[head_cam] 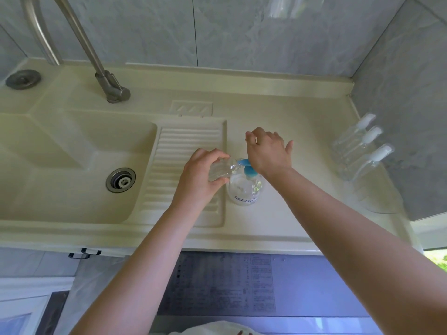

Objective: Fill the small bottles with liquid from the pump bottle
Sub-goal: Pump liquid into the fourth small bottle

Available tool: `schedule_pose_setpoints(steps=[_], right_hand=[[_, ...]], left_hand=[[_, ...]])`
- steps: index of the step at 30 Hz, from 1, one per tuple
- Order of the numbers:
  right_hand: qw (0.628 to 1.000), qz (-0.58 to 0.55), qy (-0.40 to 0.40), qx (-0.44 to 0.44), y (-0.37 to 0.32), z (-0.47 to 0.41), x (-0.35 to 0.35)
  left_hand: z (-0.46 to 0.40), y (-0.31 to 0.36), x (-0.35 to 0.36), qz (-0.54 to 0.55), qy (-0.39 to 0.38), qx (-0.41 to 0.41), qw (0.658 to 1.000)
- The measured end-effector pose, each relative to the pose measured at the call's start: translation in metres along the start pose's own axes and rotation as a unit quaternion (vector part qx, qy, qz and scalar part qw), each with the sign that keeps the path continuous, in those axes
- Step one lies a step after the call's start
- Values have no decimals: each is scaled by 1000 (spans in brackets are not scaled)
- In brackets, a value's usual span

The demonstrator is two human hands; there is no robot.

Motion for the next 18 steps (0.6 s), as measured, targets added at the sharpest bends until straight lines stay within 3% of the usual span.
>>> schedule_pose_setpoints(steps=[10, 18], right_hand=[[1000, 16, 8, -7, 5, 4, 4], [999, -36, 19, 1, 2, 1, -4]], left_hand=[[4, -3, 2, -3, -5, -14, 1000], [4, -3, -4, 2, 0, -17, 1000]])
Point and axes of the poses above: each hand's wrist, its own z-axis away from the middle knuckle, its own x-axis out of the palm, y = z × x, the point moved 7 cm from there along -z, towards the middle knuckle, and after that the axes turned 10 degrees about y, right-handed, at the moved point
